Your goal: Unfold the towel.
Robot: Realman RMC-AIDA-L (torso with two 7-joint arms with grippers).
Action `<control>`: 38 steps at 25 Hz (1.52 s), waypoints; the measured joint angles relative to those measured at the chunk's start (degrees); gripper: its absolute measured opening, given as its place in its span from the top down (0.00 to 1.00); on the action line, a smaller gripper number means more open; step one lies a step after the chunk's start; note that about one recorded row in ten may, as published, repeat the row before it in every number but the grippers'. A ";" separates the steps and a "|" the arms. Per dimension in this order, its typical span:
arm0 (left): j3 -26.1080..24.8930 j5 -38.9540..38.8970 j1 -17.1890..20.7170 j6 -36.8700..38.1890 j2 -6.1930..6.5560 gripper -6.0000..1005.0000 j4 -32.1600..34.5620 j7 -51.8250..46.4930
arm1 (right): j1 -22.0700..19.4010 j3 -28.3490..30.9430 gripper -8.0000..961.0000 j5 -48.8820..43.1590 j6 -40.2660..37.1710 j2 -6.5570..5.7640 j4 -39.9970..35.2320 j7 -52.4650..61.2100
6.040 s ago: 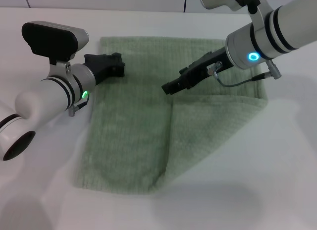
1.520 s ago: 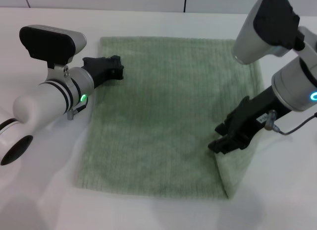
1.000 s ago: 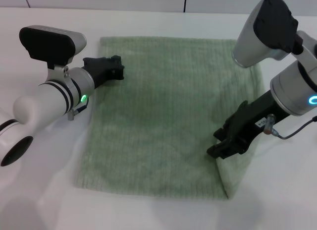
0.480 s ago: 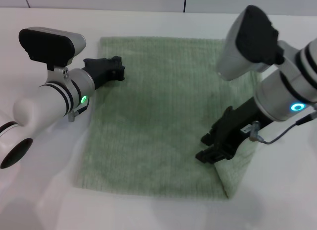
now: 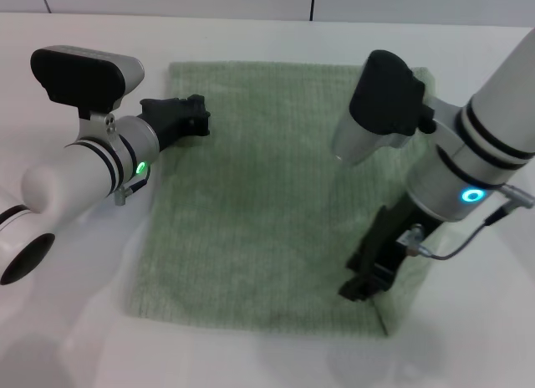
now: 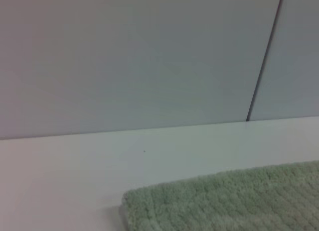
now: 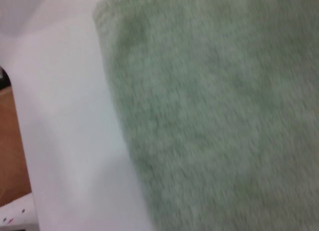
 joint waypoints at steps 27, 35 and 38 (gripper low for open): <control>-1.88 0.02 3.57 8.07 0.52 0.98 -1.99 0.01 | -21.38 -12.39 0.57 -5.79 -65.29 0.44 -19.05 2.11; -9.73 0.00 13.30 37.34 0.43 0.98 -2.09 2.23 | -21.68 -24.58 0.57 -6.07 -106.02 0.26 -4.65 2.35; -10.26 0.01 14.11 41.86 0.98 0.98 -1.63 1.96 | -19.98 -25.25 0.57 -5.88 -109.48 0.12 -1.55 4.53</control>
